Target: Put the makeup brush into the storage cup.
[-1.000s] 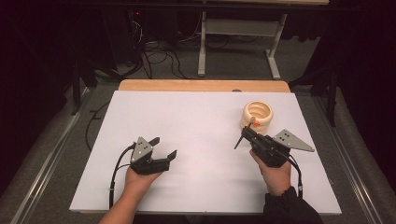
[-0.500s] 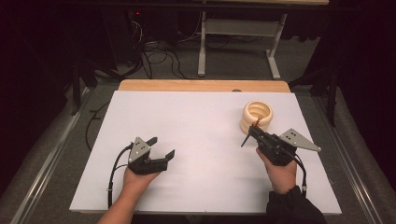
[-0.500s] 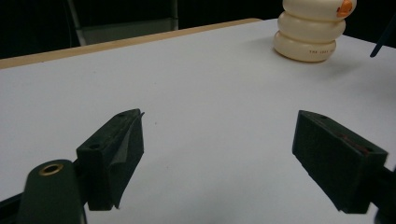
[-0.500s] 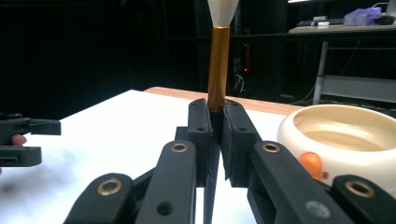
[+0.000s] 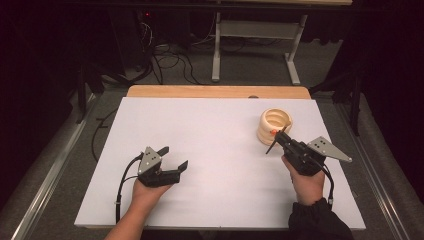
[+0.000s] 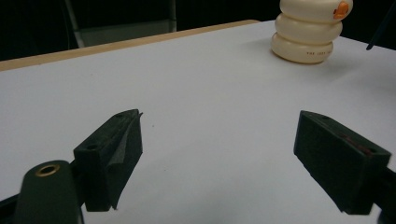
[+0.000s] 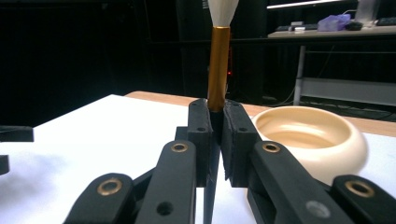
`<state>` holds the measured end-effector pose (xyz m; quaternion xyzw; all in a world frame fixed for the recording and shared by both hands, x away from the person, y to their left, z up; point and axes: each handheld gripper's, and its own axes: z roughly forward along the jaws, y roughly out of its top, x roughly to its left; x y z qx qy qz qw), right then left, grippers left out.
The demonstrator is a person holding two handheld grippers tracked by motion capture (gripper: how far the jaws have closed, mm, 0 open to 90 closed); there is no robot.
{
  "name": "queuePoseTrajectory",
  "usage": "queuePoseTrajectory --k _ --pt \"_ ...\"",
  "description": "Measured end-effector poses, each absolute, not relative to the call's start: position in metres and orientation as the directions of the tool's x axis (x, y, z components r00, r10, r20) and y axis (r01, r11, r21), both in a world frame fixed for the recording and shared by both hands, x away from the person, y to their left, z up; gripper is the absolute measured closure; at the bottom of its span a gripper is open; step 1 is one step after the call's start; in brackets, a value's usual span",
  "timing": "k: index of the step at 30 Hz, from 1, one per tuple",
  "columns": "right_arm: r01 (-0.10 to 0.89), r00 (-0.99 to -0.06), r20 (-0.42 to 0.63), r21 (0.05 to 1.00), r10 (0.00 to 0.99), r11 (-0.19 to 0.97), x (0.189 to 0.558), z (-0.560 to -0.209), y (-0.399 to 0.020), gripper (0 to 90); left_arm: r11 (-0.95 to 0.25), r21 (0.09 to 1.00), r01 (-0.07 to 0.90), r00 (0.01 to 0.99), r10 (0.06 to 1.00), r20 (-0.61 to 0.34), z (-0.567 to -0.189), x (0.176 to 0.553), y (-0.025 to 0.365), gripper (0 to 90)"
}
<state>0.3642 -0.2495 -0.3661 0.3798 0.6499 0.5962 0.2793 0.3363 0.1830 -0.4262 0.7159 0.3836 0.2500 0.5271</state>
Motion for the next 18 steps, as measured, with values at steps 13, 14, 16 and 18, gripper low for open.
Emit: queuePoseTrajectory --k 13,14,16,18 --pt "0.154 -0.499 0.096 0.988 0.861 -0.021 0.368 -0.366 -0.268 85.5 -0.163 0.945 0.283 0.584 0.811 -0.035 -0.427 0.336 0.182 16.1" --pt "0.152 -0.496 0.094 0.988 0.863 -0.02 0.368 -0.366 -0.27 85.5 -0.164 0.945 0.283 0.584 0.811 -0.034 -0.427 0.336 0.181 16.1" --pt "0.15 -0.489 0.093 0.989 0.867 -0.022 0.369 -0.366 -0.272 85.5 -0.165 0.944 0.285 0.584 0.811 -0.035 -0.427 0.336 0.181 16.2" --pt "0.147 -0.484 0.09 0.989 0.87 -0.021 0.369 -0.366 -0.275 85.5 -0.166 0.944 0.286 0.584 0.811 -0.035 -0.427 0.336 0.181 16.2"
